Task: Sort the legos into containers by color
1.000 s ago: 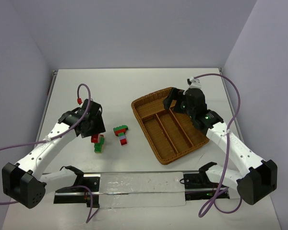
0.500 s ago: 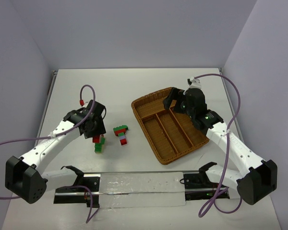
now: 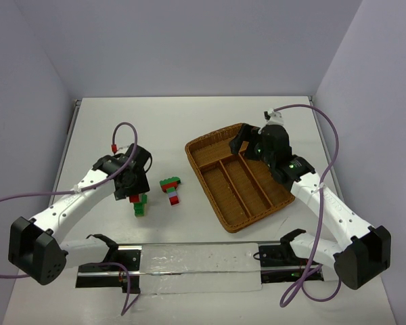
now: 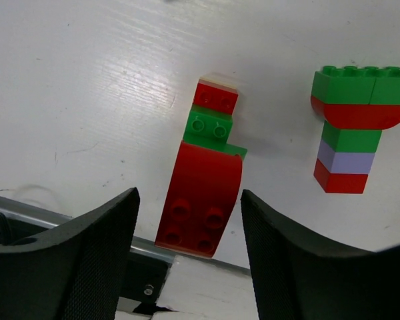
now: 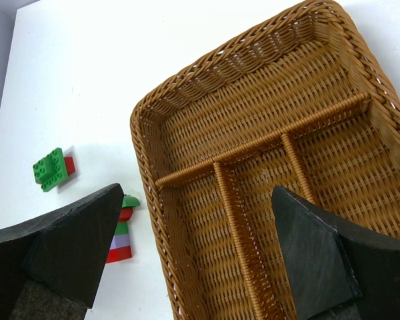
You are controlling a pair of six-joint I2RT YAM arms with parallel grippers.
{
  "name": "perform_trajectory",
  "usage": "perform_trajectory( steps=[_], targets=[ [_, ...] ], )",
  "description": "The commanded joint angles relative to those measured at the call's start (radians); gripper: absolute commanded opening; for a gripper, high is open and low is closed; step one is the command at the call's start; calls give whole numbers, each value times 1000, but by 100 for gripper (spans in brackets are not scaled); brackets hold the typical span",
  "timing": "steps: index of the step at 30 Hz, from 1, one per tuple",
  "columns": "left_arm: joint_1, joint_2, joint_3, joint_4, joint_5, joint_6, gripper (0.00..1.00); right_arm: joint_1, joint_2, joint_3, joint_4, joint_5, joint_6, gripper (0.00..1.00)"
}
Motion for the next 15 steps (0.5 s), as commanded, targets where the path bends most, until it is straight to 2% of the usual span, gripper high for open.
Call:
perform_trajectory(
  steps=[1, 5, 6, 9, 11, 12, 13, 15],
  targets=[
    [-17, -11, 46, -41, -37, -36, 64, 7, -2, 31, 35, -5, 14, 100],
    [-20, -12, 38, -43, -54, -39, 58, 9, -8, 26, 34, -7, 16, 100],
    [-20, -12, 34, -39, -47, -37, 54, 9, -8, 25, 34, -5, 16, 100],
    [-21, -11, 27, -24, -32, -33, 34, 9, -8, 28, 30, -3, 15, 100],
    [-23, -9, 30, -18, -24, -34, 13, 9, -8, 31, 29, -5, 16, 100],
    [-23, -11, 37, -15, -19, -35, 7, 9, -5, 31, 29, -7, 16, 100],
    [-23, -11, 38, -15, -14, -34, 1, 9, -5, 31, 29, -8, 16, 100],
    [-23, -24, 74, 1, 10, -24, 0, 9, -4, 34, 27, -11, 11, 100]
  ],
)
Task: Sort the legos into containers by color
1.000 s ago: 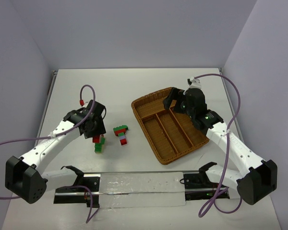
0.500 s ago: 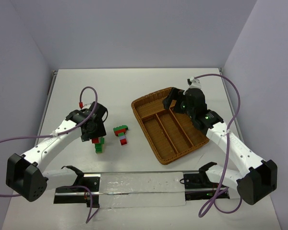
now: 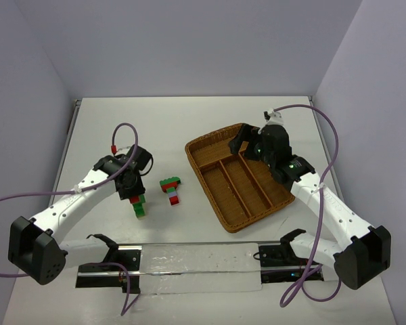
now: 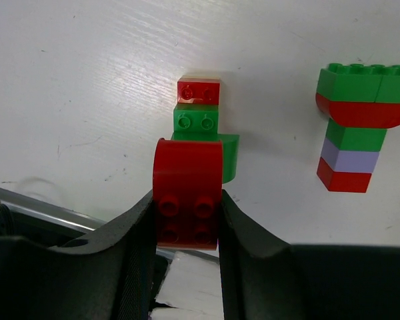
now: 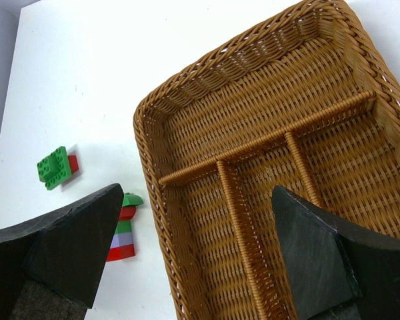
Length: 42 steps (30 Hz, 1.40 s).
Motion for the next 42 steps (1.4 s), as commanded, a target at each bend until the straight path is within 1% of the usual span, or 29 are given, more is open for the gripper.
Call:
perform_trajectory(
  steps=[1, 4, 7, 8, 10, 12, 13, 16, 20, 25, 27, 29, 30, 33, 35, 37, 39, 42],
  targets=[
    [-6, -30, 95, 27, 37, 14, 0, 10, -2, 37, 22, -4, -2, 100],
    [-6, -43, 158, 27, 47, 32, 0, 10, 3, 46, 11, -16, -18, 100],
    [-6, -62, 245, 57, 87, 78, 0, 15, 5, 60, 8, -67, -50, 100],
    [-6, -78, 263, 87, 123, 97, 0, 17, 4, 60, 18, -106, -61, 100],
    [-5, -124, 259, 209, 184, 159, 0, 19, -1, 55, 51, -206, -83, 100],
    [-3, -189, 203, 379, 276, 219, 0, 19, -6, 47, 96, -285, -87, 100],
    [-2, -209, 181, 434, 310, 236, 0, 19, -9, 43, 114, -357, -89, 100],
    [7, -245, 150, 573, 452, 267, 0, 19, -19, 32, 173, -467, -96, 100],
    [22, -239, 156, 636, 558, 285, 0, 19, -24, 21, 197, -528, -101, 100],
    [55, -207, 190, 629, 602, 275, 0, 19, -15, 1, 218, -562, -87, 96],
    [72, -212, 178, 653, 628, 268, 0, 19, -14, -21, 243, -616, -84, 94],
    [100, -220, 161, 679, 676, 265, 0, 19, -19, -50, 287, -666, -84, 94],
    [112, -225, 145, 688, 726, 261, 0, 19, -23, -57, 330, -707, -84, 94],
    [193, -238, 68, 810, 886, 235, 0, 21, -25, -81, 395, -784, -84, 97],
    [260, -245, 6, 930, 1042, 199, 0, 19, -15, -78, 410, -800, -87, 98],
    [299, -244, -43, 1038, 1134, 152, 0, 9, 2, -65, 426, -817, -81, 99],
    [320, -237, -65, 1116, 1212, 120, 0, -3, 19, -61, 474, -866, -49, 100],
    [328, -229, -80, 1185, 1308, 86, 0, -13, 63, -57, 590, -946, 12, 100]
  ],
)
